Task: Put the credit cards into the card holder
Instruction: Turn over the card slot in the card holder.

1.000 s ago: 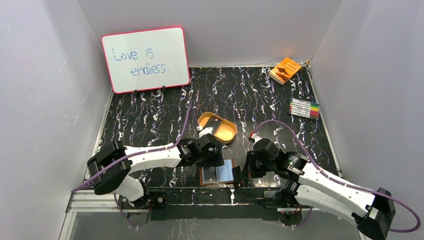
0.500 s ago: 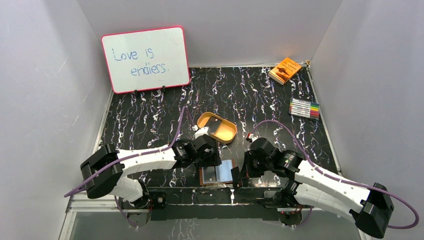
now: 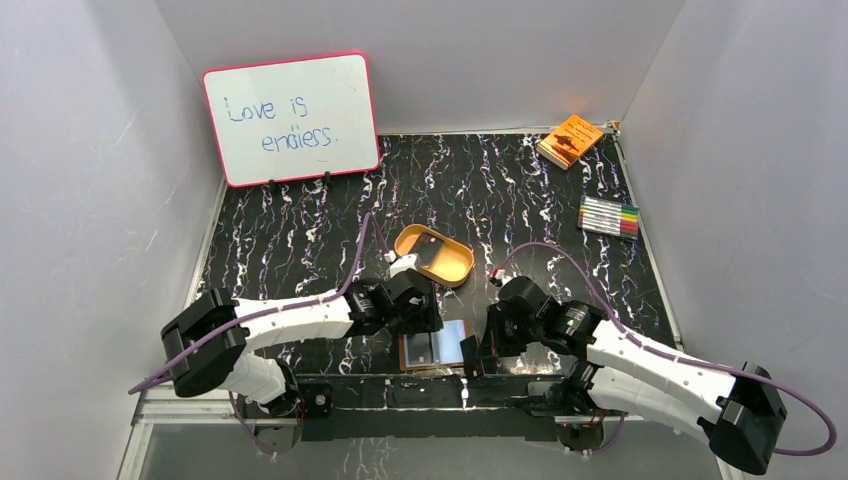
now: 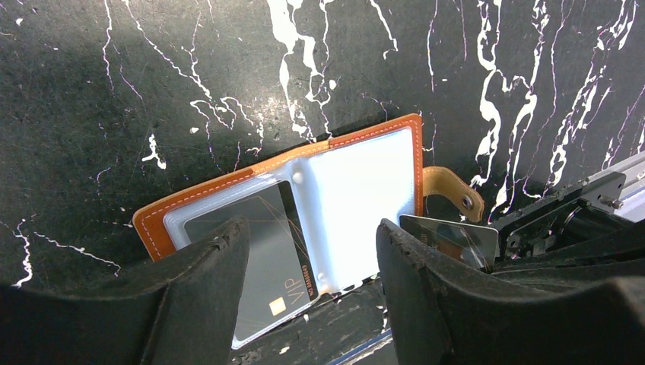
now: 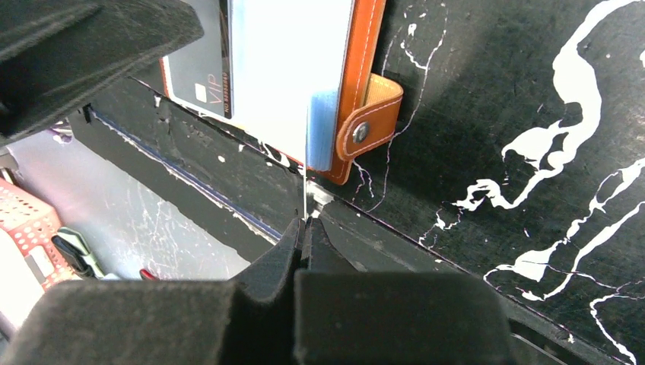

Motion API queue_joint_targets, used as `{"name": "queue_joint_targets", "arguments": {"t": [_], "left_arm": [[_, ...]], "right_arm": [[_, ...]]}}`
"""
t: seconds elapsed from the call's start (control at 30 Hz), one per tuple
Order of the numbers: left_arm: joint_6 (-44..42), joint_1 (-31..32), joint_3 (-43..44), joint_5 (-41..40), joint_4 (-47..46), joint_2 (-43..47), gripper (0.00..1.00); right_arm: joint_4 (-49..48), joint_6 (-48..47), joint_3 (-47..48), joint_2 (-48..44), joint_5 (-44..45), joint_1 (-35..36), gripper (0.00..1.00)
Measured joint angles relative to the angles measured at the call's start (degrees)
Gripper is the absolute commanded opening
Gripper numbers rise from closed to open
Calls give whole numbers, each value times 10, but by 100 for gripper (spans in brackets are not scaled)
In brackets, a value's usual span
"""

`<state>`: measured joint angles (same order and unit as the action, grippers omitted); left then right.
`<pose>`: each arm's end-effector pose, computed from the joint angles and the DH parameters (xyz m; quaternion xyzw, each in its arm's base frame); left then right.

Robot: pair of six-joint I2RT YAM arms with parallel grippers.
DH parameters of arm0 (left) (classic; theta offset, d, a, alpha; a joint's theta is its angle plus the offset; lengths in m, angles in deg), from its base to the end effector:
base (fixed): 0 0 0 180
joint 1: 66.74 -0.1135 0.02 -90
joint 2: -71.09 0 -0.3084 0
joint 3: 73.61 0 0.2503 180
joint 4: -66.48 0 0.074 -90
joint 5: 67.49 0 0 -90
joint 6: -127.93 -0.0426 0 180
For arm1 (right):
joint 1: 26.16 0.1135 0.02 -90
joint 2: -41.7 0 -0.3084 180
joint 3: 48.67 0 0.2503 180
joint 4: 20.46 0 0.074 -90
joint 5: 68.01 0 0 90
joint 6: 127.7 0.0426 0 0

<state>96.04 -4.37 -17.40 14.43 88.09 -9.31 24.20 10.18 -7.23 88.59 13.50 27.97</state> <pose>0.1342 -0.2434 0.2317 0.0079 0.9246 -0.2934 0.2429 0.0728 0.1114 0.2258 -0.0763 0.9347 0.3082 0.1600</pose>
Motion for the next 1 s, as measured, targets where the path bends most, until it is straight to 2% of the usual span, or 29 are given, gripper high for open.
{"name": "queue_joint_targets", "arguments": {"t": [0.53,1.0], "left_arm": [[0,0,0,1,0,-19,58],[0,0,-4,2,-5,-21,59]], "right_arm": [[21,13,-5,-11,14,0,0],[-9,12,-5,15,-10,0,0]]}}
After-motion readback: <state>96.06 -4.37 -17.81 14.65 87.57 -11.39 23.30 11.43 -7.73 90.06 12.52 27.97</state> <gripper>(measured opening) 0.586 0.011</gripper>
